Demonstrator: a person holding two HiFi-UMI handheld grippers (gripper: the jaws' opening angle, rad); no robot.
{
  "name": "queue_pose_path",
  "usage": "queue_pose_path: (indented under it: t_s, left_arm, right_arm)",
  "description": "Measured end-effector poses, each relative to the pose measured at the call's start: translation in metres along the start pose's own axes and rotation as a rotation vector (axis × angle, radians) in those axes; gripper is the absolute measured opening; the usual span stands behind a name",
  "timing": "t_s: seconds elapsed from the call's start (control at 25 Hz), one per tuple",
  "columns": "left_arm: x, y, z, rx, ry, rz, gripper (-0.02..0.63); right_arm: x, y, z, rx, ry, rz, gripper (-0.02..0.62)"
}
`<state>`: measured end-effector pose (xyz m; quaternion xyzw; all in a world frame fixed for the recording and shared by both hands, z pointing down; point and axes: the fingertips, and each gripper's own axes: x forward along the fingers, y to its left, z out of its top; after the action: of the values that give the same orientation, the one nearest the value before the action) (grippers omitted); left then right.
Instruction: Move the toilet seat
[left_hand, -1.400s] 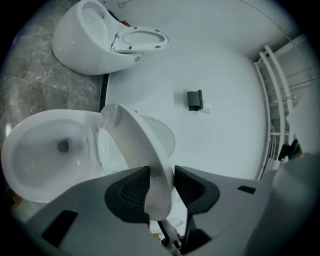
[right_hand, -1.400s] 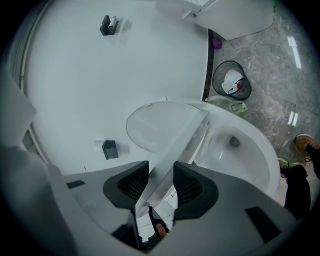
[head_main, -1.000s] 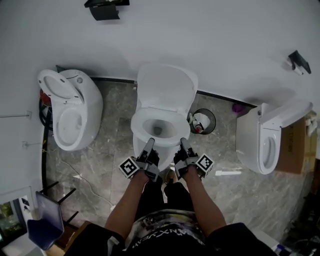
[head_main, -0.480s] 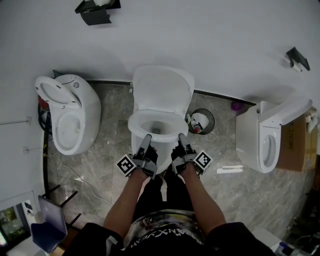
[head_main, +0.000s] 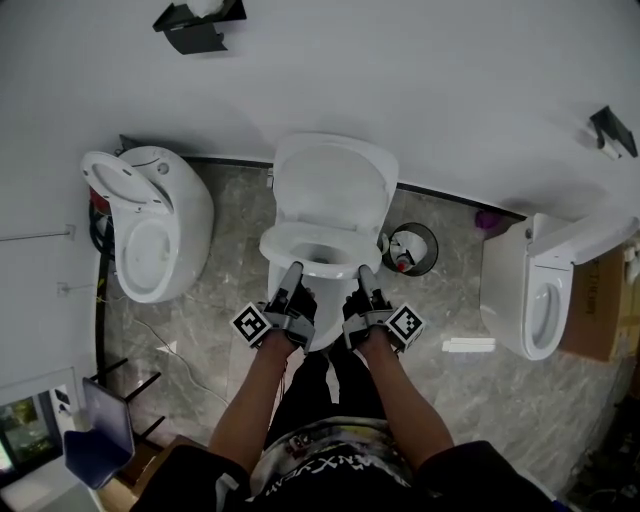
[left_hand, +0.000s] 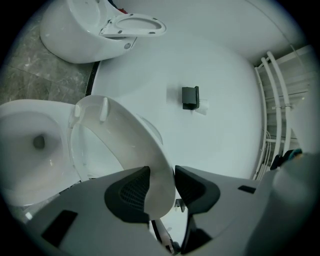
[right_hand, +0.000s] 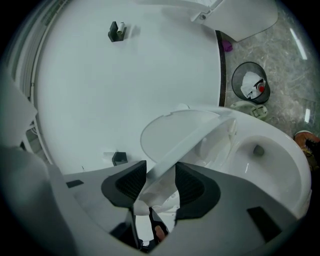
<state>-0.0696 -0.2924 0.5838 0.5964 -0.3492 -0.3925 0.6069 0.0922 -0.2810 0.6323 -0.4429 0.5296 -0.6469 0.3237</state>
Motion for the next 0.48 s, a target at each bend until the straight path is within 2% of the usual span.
queue_pose_path:
  t_s: [0.48]
  left_arm:
    - [0.028, -0.010, 0.010, 0.004, 0.004, -0.031, 0.175]
  right_arm:
    - [0.019, 0.020, 0.010, -0.014, -0.018, 0.030, 0.186]
